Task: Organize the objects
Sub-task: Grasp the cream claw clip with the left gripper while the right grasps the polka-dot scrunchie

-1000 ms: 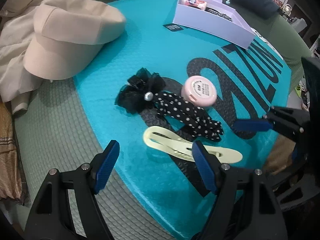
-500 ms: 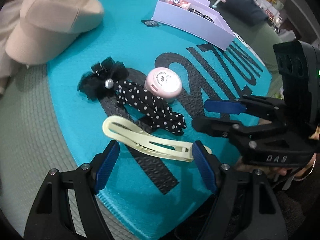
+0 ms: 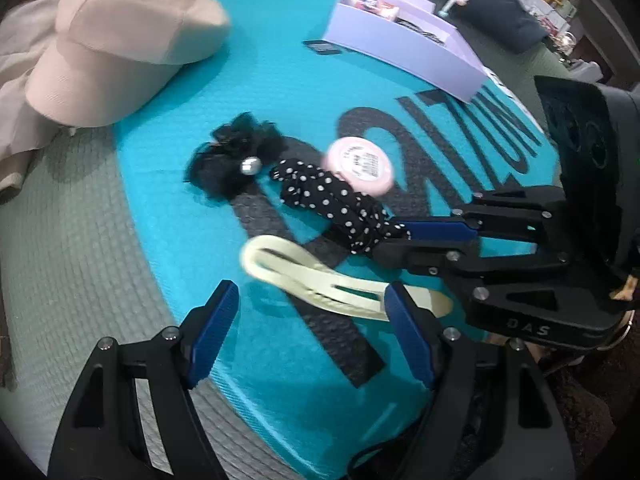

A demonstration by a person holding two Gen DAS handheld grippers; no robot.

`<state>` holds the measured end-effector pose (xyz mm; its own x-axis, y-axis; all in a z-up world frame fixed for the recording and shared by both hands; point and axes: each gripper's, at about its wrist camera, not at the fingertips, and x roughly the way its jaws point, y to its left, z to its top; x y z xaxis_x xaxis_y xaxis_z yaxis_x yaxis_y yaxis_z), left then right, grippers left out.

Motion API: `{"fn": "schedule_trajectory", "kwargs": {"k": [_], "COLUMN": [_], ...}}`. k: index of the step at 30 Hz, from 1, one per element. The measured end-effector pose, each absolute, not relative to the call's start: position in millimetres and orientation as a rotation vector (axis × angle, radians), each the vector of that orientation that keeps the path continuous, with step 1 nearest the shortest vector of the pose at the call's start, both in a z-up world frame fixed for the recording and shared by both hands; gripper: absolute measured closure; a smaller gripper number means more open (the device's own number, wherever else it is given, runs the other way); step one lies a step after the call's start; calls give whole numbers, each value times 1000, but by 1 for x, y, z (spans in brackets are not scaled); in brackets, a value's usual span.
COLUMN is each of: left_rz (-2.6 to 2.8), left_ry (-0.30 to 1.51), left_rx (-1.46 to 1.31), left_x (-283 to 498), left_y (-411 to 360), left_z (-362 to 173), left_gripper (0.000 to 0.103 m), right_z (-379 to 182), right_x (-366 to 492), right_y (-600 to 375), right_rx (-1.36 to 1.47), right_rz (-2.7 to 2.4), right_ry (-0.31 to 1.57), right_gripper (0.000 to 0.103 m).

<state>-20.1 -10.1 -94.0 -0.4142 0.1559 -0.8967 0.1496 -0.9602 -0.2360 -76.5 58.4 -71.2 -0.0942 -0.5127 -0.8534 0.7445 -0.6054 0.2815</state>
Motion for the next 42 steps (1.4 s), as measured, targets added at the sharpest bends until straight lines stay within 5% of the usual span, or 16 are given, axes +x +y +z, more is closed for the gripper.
{"fn": "schedule_trajectory", "kwargs": {"k": [12, 23, 26, 35, 42], "left_rz": [2530, 2564, 2539, 2557, 2556], "left_ry": [-523, -301, -264, 5, 80], "left_rx": [-1686, -1612, -1593, -1571, -1588], "left_x": [-27, -47, -55, -72, -77], "left_y": [20, 55, 65, 98, 102], "left_z": [-97, -99, -99, -100, -98], "left_gripper": [20, 21, 31, 82, 84], "right_z": [-70, -71, -69, -68, -69], "right_x": [-68, -74, -77, -79, -80], "right_y": [106, 137, 145, 160, 173], "right_rx": [1345, 1374, 1383, 1389, 1405], "right_rz": [-1885, -1939, -1980, -2030, -2060], "right_ry": [233, 138, 129, 120, 92], "right_gripper": [87, 86, 86, 86, 86]}}
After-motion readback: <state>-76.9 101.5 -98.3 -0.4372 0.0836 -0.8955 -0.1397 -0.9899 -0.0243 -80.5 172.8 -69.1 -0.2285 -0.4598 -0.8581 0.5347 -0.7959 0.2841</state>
